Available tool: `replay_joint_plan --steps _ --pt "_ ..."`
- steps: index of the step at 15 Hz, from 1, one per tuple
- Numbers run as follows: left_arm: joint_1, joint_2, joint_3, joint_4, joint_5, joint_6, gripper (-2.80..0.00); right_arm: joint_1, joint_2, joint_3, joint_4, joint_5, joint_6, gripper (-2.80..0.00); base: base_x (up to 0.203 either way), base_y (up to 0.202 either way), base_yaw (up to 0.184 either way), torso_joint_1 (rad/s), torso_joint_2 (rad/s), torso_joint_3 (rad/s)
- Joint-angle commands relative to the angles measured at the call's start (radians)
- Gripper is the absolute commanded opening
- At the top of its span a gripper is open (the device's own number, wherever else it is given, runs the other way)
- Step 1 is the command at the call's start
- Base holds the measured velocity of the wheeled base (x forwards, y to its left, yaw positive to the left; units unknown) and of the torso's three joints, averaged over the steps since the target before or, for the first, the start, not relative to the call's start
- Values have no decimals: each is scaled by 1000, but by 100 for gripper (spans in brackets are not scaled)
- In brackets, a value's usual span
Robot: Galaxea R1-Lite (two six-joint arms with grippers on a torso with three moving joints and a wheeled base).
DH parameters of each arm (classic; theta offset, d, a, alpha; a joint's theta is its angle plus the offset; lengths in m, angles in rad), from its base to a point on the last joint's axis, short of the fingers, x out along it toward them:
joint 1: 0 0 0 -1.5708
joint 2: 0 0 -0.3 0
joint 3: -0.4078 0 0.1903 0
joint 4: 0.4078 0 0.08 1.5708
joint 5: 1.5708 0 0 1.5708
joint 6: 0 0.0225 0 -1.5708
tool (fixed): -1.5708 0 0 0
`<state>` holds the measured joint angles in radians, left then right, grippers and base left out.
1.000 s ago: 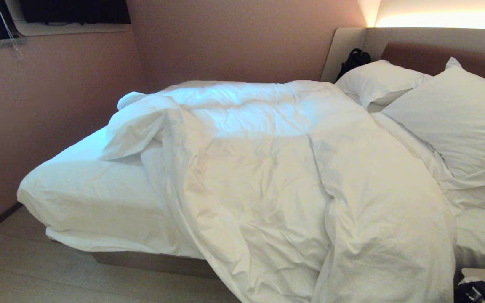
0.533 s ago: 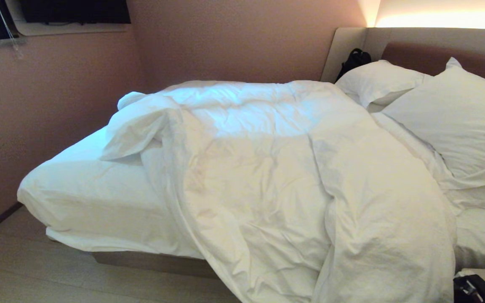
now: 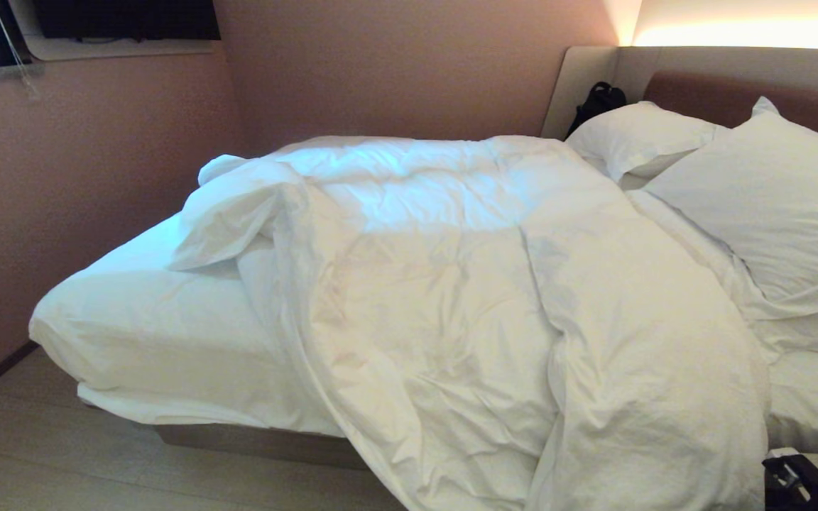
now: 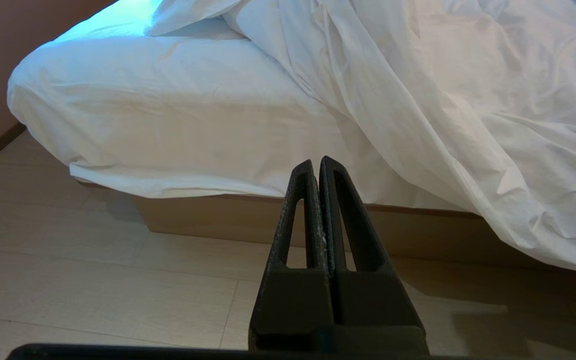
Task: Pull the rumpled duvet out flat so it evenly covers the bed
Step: Flatten the corners of the folded blanket
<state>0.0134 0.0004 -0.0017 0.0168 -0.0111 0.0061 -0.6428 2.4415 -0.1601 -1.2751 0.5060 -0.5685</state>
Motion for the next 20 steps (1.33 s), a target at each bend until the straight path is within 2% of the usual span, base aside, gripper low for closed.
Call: replay_joint_plan --steps 1,20 --pt "0 0 0 0 0 0 -280 1 4 -13 -7 2 -4 0 0 0 0 0 0 0" --pt "0 0 0 0 0 0 -280 41 44 -107 -18 -1 -8 0 0 0 0 0 0 0"
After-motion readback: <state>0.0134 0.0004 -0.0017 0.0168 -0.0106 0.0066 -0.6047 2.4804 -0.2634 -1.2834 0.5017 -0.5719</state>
